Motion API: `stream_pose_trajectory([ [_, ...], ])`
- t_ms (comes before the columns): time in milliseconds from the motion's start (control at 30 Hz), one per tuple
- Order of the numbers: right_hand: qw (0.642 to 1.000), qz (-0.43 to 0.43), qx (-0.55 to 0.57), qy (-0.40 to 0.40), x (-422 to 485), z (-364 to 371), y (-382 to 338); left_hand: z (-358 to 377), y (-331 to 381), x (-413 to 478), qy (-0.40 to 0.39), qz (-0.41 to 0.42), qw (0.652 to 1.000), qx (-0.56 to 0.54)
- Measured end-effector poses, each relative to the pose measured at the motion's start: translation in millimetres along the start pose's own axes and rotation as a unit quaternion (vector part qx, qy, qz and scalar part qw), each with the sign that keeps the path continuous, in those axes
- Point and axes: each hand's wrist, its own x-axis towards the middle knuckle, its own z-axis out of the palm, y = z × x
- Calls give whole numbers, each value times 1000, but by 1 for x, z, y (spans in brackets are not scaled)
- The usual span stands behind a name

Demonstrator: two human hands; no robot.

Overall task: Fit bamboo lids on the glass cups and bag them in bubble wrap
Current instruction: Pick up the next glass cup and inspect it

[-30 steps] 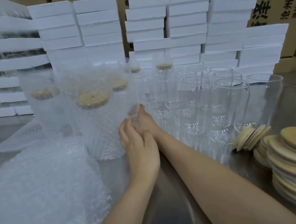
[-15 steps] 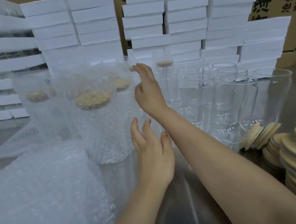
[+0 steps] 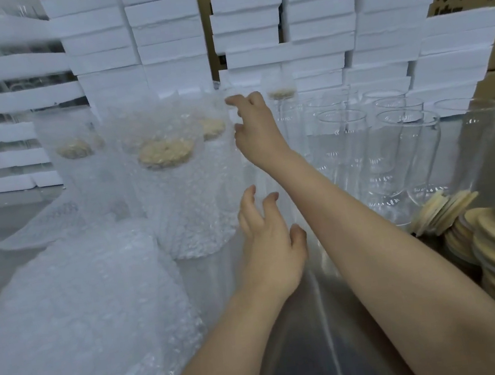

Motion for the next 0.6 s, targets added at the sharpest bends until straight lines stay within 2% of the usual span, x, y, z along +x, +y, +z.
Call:
stream_pose_trajectory([
  [67,998,-20,27,44,-6,-21,-14,1,-1,-4,-15,64,998,15],
  [133,993,-44,43,99,-14,-49,-34,2,0,-6,-16,94,995,-10],
  [200,982,-73,36,173,-28,-78,-56,1,9,-2,-20,30,989,-141],
  [233,972,-82,30,219,-37,-93,-67,-2,16,0,-16,-37,965,-260],
  [267,960,-83,29,265,-47,-107,-76,-5,22,1,-8,-102,916,-387],
  [333,944,-62,57,320,-65,-136,-87,-13,29,-2,-13,-195,789,-583],
  [400,947,-22,124,296,-80,-160,-86,-20,31,-7,-43,-225,682,-695],
  [433,952,-5,162,261,-88,-168,-82,-24,33,-10,-51,-218,648,-728],
  [467,957,11,191,219,-96,-172,-76,-28,36,-13,-67,-207,628,-747],
  [500,961,27,209,178,-107,-171,-67,-31,40,-15,-101,-193,624,-751],
  [600,972,79,191,116,-143,-148,-31,-28,51,-27,-250,-172,668,-680],
])
